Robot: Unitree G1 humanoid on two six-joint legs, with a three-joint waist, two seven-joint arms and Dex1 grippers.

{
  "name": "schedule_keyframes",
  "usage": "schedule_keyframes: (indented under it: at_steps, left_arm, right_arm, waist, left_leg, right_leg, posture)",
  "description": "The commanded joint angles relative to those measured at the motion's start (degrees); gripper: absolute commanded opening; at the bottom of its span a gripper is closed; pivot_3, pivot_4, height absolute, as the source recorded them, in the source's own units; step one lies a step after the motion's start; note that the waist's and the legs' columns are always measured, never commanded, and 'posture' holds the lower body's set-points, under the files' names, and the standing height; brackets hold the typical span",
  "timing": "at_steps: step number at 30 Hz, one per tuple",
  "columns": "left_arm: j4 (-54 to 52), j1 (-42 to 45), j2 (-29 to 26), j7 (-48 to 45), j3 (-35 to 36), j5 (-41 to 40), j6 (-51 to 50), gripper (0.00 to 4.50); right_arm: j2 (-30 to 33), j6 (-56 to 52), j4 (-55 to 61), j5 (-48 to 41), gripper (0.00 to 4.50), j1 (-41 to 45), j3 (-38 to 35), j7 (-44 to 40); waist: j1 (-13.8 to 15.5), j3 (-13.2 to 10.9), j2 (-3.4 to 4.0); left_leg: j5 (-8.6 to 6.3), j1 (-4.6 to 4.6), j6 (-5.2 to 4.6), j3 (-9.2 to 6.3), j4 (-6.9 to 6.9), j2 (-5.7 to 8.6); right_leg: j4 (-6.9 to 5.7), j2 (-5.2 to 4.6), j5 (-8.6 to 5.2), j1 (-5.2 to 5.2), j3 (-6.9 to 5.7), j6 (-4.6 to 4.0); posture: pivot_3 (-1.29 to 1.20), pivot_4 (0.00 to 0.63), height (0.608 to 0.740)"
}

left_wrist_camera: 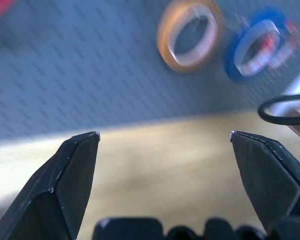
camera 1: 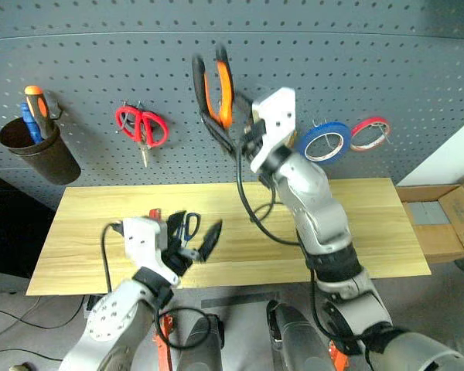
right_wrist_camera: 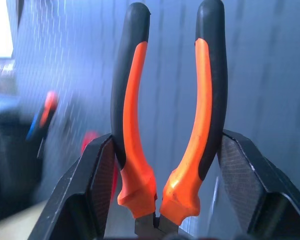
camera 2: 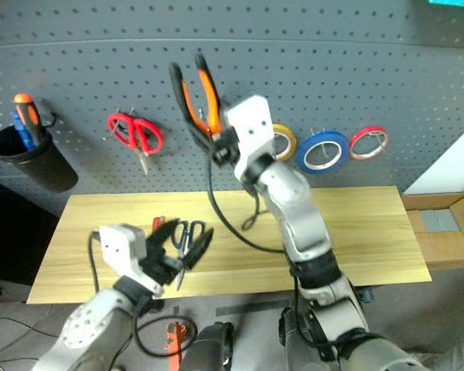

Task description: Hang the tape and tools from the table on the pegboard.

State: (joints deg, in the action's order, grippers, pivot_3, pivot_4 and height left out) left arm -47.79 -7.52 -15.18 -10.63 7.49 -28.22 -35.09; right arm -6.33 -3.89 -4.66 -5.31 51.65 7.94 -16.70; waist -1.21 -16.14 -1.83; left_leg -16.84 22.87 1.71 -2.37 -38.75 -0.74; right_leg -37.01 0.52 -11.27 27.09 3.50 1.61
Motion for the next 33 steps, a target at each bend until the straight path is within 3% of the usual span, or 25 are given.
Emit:
schedule_keyframes:
  at_steps: [1, 6, 13, 26, 32, 33]
  left_arm:
    - [-0.11, 5.36, -0.94, 1.87, 2.45, -0.38, -0.48, 4.5]
    - [7.48, 15.32, -3.55, 0.76, 4.05, 0.11, -0.08, 4.5]
    - [13.05, 19.87, -4.79, -1.09, 2.88, 1.15, 0.84, 4.5]
    - [12.93, 18.9, -4.81, -1.52, 2.62, 1.54, 0.27, 4.5]
    - [13.26, 19.47, -4.52, -1.22, 2.03, 1.9, 0.34, 4.5]
    - [13.32, 19.54, -4.48, -1.2, 1.94, 1.89, 0.34, 4.5]
  right_arm:
    - [-1.59, 12.44, -7.56, 1.63, 2.59, 6.85, -2.18, 3.5]
    - [-3.33, 22.93, -21.87, 2.04, 2.59, 13.99, -4.74, 7.25]
    - [-4.12, 29.69, -33.65, 2.52, 2.59, 14.18, -4.68, 8.08]
    - [-2.52, 23.38, -33.78, 7.08, 2.59, 4.64, 0.34, 5.93]
    - [-1.91, 21.18, -29.54, 6.53, 4.48, 3.0, -0.19, 4.87]
    - [-1.68, 20.8, -29.29, 6.75, 4.48, 2.95, -0.31, 5.43]
  waist:
    - [0.4, -0.01, 0.0]
    - [1.37, -0.04, 0.01]
    - [1.78, -0.6, 0.05]
    - [2.31, -1.26, 0.06]
    - [2.32, -1.4, 0.06]
    - [2.32, -1.43, 0.07]
  left_leg:
    - [0.0, -0.01, 0.0, -0.02, -0.01, 0.0]
    - [0.0, 0.0, 0.0, -0.07, 0.01, 0.03]
    - [0.01, 0.15, 0.01, -0.48, 0.05, -0.08]
    - [0.03, 0.12, 0.05, -0.68, 0.02, -0.06]
    - [0.04, 0.09, 0.05, -0.7, 0.02, -0.06]
    - [0.04, 0.1, 0.06, -0.69, 0.02, -0.06]
  right_leg:
    - [0.0, -0.02, 0.0, -0.02, -0.01, 0.0]
    - [-0.05, -0.03, 0.13, 0.0, -0.26, -0.2]
    - [0.0, -0.5, 0.04, 0.02, -0.88, -0.36]
    - [-0.1, -0.68, 0.04, -0.01, -0.96, -0.36]
    - [-0.11, -0.68, 0.04, -0.04, -0.99, -0.36]
    - [-0.11, -0.68, 0.04, -0.03, -0.98, -0.36]
  posture:
    - [0.19, 0.283, 0.74]
    - [0.21, 0.298, 0.74]
    - [0.21, 0.316, 0.74]
    - [0.2, 0.329, 0.74]
    - [0.19, 0.327, 0.74]
    - [0.19, 0.327, 0.74]
